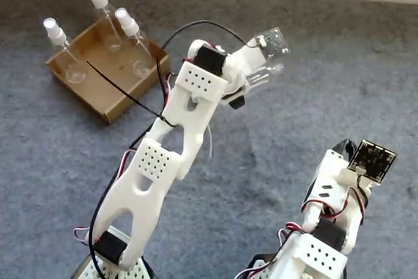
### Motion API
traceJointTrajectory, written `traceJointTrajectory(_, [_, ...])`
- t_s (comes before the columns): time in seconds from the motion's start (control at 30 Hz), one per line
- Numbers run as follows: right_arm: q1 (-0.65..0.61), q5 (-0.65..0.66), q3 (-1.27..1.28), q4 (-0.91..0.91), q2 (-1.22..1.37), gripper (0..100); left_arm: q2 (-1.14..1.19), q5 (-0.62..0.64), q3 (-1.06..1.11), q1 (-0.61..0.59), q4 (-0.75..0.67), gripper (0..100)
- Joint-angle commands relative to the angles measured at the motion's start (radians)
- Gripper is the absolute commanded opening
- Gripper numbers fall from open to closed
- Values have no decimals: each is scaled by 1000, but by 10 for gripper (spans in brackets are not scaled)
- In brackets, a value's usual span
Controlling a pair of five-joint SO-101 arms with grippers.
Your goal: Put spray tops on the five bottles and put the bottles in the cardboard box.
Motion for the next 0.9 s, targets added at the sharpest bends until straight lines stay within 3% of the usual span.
traceJointTrajectory(0.0, [-19,9,143,8,-2,12,-131,-2,-50,8,9,126])
traceJointTrajectory(0.23, [-48,9,143,8,-1,12,-269,2,45,10,9,126])
traceJointTrajectory(0.5, [-50,9,143,8,-1,12,-607,-2,552,2,5,126])
traceJointTrajectory(0.87, [-50,9,143,10,-1,12,-997,-3,1089,-68,2,126])
